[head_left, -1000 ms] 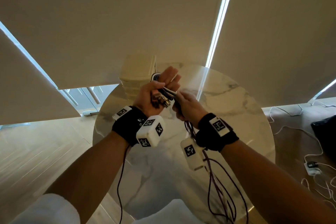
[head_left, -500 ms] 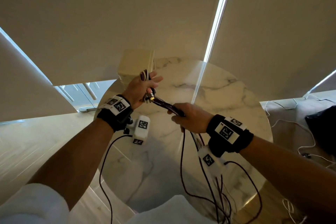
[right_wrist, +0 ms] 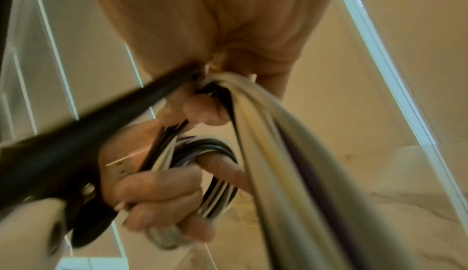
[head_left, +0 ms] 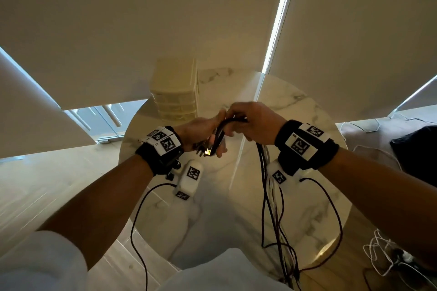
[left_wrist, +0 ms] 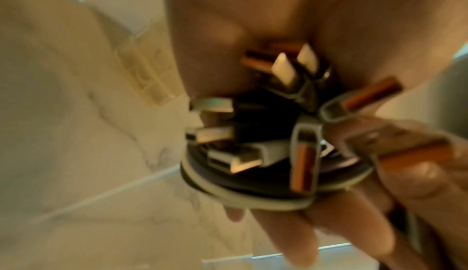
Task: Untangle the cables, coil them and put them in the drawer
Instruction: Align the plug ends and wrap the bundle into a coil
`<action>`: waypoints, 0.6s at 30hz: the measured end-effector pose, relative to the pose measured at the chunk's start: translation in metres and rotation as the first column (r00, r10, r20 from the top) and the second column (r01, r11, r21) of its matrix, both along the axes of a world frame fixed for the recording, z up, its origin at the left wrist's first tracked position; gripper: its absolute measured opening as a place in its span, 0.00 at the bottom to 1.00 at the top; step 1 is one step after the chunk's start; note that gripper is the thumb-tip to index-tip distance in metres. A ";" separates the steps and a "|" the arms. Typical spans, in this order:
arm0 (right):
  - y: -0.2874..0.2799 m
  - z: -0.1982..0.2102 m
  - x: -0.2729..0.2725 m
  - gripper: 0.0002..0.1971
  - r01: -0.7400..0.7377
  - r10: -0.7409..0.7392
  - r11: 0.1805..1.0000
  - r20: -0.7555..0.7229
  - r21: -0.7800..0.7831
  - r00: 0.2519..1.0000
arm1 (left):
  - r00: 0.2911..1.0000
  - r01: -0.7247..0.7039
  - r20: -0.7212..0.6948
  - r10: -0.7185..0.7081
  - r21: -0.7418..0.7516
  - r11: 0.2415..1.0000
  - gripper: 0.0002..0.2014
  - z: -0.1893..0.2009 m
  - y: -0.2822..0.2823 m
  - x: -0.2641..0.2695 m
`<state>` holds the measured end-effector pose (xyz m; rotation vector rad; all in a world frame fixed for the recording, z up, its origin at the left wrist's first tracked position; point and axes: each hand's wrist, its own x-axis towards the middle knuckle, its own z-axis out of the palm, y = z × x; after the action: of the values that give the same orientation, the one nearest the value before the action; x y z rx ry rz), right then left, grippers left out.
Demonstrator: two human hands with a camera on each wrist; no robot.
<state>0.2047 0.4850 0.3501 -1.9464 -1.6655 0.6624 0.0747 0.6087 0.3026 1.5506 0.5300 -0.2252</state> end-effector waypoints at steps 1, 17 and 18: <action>0.003 0.003 0.004 0.03 0.050 -0.050 0.999 -0.027 0.006 0.998 | 0.999 0.020 0.043 -0.017 -0.091 0.996 0.45 -0.001 0.000 0.001; 0.011 0.023 0.030 0.12 0.016 0.066 0.971 -0.334 0.238 0.940 | 0.916 0.249 0.401 -0.020 -0.530 0.811 0.27 0.033 -0.004 0.020; 0.010 0.022 0.031 0.12 0.016 0.075 0.967 -0.345 0.253 0.936 | 0.911 0.258 0.412 -0.006 -0.559 0.788 0.33 0.033 -0.004 0.021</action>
<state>0.2352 0.4951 0.3717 -1.5235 -1.4765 0.7227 0.0955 0.6043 0.3356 0.9554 0.0055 -0.1651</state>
